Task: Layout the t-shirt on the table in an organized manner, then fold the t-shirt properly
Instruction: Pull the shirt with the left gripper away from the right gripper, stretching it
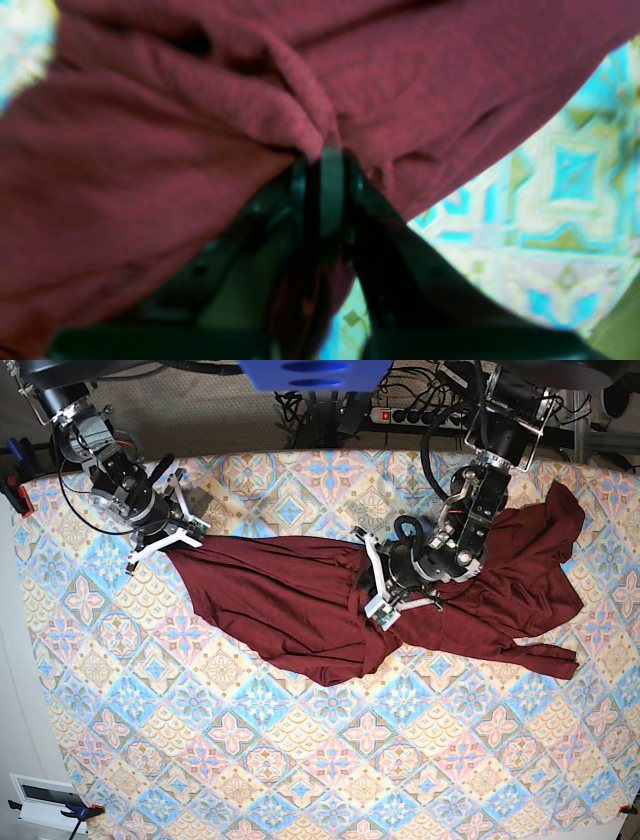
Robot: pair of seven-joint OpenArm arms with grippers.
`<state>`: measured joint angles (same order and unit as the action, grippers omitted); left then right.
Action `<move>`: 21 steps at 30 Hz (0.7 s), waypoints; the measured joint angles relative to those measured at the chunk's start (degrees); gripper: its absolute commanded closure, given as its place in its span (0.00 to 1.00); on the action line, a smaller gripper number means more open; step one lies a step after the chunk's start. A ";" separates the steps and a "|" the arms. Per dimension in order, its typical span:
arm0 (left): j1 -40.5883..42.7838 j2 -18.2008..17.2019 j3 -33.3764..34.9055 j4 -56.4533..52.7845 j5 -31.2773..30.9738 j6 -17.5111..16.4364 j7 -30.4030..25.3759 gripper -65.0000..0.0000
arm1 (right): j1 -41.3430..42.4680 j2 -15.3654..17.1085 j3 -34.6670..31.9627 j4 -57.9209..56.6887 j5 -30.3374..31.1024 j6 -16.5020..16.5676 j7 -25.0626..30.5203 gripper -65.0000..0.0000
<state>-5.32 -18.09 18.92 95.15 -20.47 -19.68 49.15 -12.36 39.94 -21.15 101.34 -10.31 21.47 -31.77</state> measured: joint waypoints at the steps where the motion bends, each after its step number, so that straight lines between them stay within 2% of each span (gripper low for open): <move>1: 0.22 0.04 -2.27 2.01 -2.16 -0.24 -0.33 0.98 | 0.15 -0.04 0.04 -0.76 0.02 -0.02 0.13 1.00; 5: -0.13 0.26 -14.67 4.26 -8.72 -0.04 -0.72 1.00 | 0.09 0.07 0.22 -2.80 0.00 -0.24 0.83 1.00; 8: -2.60 0.02 -24.00 1.92 -11.34 0.20 0.63 1.00 | 0.24 0.04 0.35 -3.21 0.15 -0.26 0.81 1.00; 11: -7.87 -0.20 -30.01 -1.97 -11.76 0.09 3.96 1.00 | 0.35 0.09 0.37 -3.72 0.20 -0.26 1.22 1.00; 14: -13.16 -1.70 -34.25 -8.74 -12.66 -0.15 3.56 1.00 | 0.33 0.07 0.44 -4.37 0.20 -0.48 2.03 1.00; 18: -21.22 -7.56 -35.23 -20.20 -11.61 0.33 1.62 1.00 | 0.33 0.04 0.52 -4.44 0.15 -0.46 1.73 1.00; 21: -27.17 -8.59 -34.91 -25.62 -12.02 -0.11 0.74 0.99 | 0.50 0.07 0.52 -4.46 0.31 -0.46 1.77 1.00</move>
<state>-32.49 -26.68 -15.99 69.54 -32.49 -19.79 49.89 -11.86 40.01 -20.62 96.88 -10.00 21.02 -30.00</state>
